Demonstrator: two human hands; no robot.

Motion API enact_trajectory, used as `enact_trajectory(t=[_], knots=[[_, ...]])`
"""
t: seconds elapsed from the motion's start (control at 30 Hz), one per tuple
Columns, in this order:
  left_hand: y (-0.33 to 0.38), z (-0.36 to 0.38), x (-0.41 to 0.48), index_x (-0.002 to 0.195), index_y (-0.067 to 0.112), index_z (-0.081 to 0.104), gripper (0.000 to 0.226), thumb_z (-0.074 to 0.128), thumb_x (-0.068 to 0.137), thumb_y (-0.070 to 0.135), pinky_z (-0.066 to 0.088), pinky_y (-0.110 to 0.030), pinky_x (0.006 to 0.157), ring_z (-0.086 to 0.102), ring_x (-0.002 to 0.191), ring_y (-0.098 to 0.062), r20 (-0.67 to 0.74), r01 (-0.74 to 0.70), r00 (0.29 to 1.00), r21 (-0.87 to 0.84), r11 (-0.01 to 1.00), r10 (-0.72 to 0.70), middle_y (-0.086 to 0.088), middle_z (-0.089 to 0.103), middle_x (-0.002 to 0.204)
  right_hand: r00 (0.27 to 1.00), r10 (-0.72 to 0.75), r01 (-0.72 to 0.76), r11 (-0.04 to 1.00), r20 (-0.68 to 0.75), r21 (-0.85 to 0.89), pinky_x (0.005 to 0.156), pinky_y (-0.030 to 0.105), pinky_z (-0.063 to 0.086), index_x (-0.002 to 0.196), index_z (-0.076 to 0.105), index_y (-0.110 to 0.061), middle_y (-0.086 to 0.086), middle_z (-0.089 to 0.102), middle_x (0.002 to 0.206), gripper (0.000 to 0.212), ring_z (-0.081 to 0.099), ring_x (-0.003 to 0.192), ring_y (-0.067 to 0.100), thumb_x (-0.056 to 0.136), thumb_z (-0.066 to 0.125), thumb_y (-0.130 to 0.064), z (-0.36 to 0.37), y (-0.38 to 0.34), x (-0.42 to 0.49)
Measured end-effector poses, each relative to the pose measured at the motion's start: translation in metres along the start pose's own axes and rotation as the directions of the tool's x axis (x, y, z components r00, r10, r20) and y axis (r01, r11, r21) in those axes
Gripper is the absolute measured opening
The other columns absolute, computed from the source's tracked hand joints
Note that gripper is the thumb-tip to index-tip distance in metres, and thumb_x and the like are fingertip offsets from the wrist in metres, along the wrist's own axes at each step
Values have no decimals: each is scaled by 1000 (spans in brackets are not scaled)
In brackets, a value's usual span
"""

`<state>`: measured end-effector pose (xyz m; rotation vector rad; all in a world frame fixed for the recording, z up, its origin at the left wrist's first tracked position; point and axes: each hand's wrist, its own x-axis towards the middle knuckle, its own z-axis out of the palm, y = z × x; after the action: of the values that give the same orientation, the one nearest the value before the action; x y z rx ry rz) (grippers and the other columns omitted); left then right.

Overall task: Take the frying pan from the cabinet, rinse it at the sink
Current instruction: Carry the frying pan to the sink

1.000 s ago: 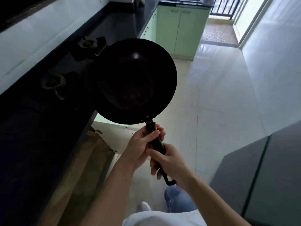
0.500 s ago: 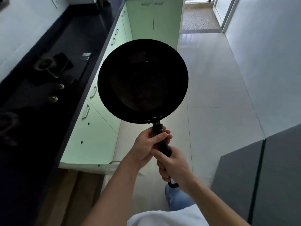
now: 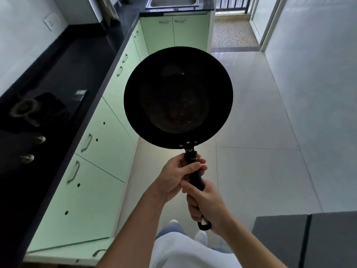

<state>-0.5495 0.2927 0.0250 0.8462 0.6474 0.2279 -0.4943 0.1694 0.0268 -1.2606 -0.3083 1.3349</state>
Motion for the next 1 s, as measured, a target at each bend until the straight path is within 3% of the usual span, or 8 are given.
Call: enact_trajectory(t=[0.3,0.73,1.0], knots=[[42,2,104,121,-10,55,31,59,91,-4,58,-31,85,70,89,-22,2,4,1000,17,1000,-4,-16,69,104,999,-45,44,998,-21,-50,33,19,35,75,46,-8,-2,41,46,26,35,33,10,99,55,-14,-34,-53,88],[187,-33,312,120,-11,56,31,62,90,-4,58,-30,83,70,89,-24,49,59,997,17,998,-60,-19,69,105,986,-73,67,997,-152,-45,35,21,36,80,49,-8,2,44,50,21,39,35,13,97,58,-16,-36,-182,298],[240,-46,410,119,-11,56,32,64,89,-3,58,-33,86,70,91,-25,40,83,996,46,995,-85,-19,69,104,982,-65,56,997,-178,-54,35,23,38,84,51,-4,5,47,52,21,41,36,16,96,60,-18,-56,-235,393]])
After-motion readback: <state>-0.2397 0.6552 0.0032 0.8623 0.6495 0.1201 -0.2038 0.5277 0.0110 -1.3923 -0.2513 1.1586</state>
